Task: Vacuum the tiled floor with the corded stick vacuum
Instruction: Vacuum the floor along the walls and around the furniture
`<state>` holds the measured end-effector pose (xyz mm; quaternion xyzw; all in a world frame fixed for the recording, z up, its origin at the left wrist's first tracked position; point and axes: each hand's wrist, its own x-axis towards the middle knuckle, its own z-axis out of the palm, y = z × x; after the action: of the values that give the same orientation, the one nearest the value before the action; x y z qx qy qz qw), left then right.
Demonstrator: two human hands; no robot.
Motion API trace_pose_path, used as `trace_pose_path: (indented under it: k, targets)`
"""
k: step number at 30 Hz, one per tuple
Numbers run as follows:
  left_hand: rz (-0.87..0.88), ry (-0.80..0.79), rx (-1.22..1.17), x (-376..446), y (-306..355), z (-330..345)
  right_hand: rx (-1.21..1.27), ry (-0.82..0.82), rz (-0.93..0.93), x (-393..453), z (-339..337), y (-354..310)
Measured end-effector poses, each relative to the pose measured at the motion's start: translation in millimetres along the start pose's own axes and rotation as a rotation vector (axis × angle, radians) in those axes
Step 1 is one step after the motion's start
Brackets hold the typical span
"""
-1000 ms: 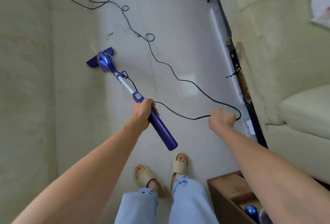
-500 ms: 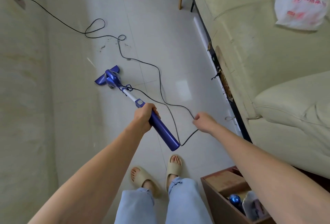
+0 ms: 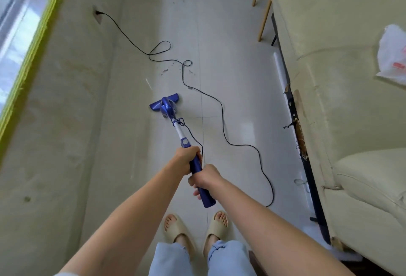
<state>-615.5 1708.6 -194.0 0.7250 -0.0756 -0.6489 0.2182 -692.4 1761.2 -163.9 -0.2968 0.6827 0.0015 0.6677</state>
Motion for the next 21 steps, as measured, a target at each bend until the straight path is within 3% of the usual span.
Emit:
trace_pose_path:
  k: [5,10,21]
  targets:
    - [0.023,-0.003,-0.017,-8,5,-9,-0.060,0.137,-0.081,-13,11,5]
    - [0.082,-0.028,-0.028,-34,2,-3,-0.084,0.142,-0.163,-44,-1,7]
    - [0.136,-0.048,0.028,-117,-94,-25,-0.097,0.206,-0.188,-131,45,95]
